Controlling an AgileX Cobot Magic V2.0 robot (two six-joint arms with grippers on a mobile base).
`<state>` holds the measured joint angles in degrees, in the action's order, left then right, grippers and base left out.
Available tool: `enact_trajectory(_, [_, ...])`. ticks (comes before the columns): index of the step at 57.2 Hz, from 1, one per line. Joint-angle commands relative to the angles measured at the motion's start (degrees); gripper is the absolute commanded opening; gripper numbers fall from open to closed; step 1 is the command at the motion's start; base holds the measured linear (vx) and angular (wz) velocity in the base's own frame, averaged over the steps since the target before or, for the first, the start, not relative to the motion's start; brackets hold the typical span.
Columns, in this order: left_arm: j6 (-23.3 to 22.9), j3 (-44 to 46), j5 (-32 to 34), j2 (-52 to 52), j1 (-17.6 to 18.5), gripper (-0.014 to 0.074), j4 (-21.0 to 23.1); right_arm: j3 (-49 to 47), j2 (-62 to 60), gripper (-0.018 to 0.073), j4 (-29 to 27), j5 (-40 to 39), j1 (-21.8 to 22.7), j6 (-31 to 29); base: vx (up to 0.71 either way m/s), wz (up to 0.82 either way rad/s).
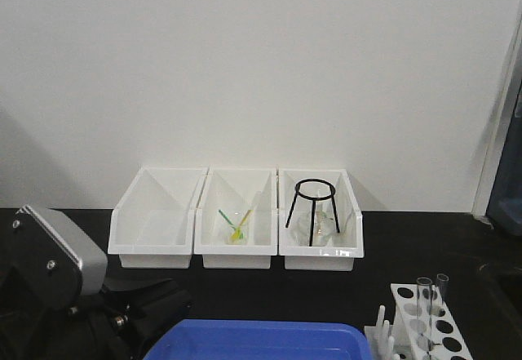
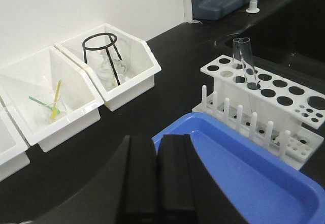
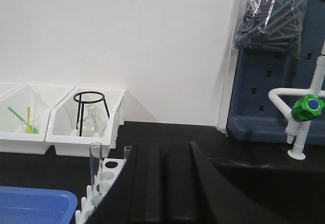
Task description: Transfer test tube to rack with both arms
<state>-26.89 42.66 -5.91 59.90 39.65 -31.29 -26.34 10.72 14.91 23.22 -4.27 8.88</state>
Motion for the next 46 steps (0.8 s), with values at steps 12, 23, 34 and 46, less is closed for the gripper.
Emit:
enact_trajectory(12, [-0.17,1.67,4.42,-2.12,0.16,-0.0007,0.04,-1.49,0.62,-0.0008,0.66,-4.56,0.14,-0.64,0.0,0.0])
enact_trajectory(23, [-1.25,-4.9,2.96,-13.59,-6.58,-0.0007,2.71,-1.49,0.62,-0.0008,0.66,-4.51,0.14,-0.64,0.0,0.0])
enact_trajectory(34, [-1.88,-22.73,3.16,-35.12,-20.86,-0.0007,8.17,-1.49,0.62,-0.0008,0.66,-4.51,0.14,-0.64,0.0,0.0])
enact_trajectory(46, [-1.93,-38.42,2.9,-55.84,-29.5,-0.0007,11.27,-1.49,0.62,-0.0008,0.66,-4.51,0.14,-0.64,0.0,0.0])
